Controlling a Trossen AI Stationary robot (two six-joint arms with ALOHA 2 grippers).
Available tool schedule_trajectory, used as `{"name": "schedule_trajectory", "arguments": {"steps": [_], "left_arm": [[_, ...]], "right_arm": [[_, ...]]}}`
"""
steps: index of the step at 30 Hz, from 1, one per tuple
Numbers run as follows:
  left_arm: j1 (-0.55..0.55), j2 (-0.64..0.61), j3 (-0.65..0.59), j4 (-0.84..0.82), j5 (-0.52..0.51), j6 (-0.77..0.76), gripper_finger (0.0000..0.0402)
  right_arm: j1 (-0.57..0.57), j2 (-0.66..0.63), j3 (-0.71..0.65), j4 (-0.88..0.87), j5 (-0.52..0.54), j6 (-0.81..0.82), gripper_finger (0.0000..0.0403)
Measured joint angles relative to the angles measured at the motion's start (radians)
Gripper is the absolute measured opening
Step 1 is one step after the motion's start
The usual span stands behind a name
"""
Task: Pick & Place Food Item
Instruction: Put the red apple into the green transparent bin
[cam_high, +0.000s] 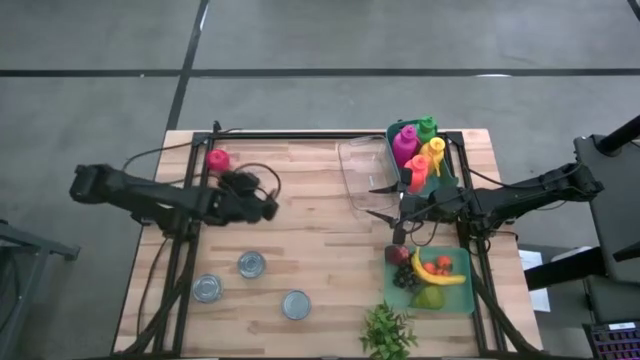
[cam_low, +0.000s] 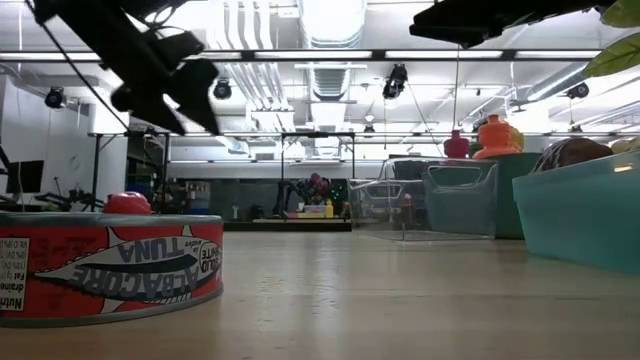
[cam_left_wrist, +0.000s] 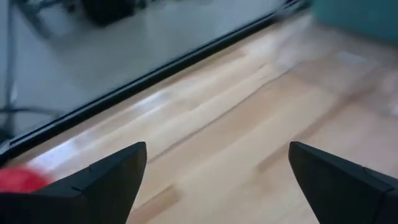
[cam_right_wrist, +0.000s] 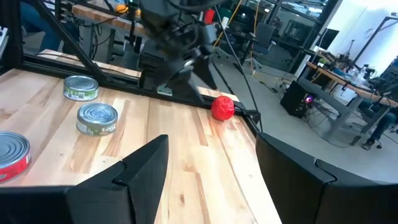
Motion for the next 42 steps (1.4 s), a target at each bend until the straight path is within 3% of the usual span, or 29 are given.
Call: {"name": "schedule_trajectory", "arguments": {"steps": [6, 10, 26, 33, 42], "left_arm": [[0.157, -0.040, 0.108, -0.419, 0.158, -0.198, 0.0391], [0.258, -0.041, 0.148, -0.548, 0.201, -0.194, 0.0391], [0.682, -0.040, 0.142, -0.556, 0.312, 0.065, 0.0391], [0.721, -0.012, 0.142, -0.502, 0.289, 0.139, 0.0391], [0.732, 0.182, 0.144, -0.461, 0.267, 0.147, 0.0391]], "right_arm": [[0.000, 0.000, 0.000, 0.000, 0.000, 0.000, 0.0239], [0.000, 0.000, 0.000, 0.000, 0.000, 0.000, 0.0239], [0.000, 0.000, 0.000, 0.000, 0.000, 0.000, 0.0239], [0.000, 0.000, 0.000, 0.000, 0.000, 0.000, 0.0239], [0.000, 0.000, 0.000, 0.001, 0.000, 0.000, 0.0239]]}}
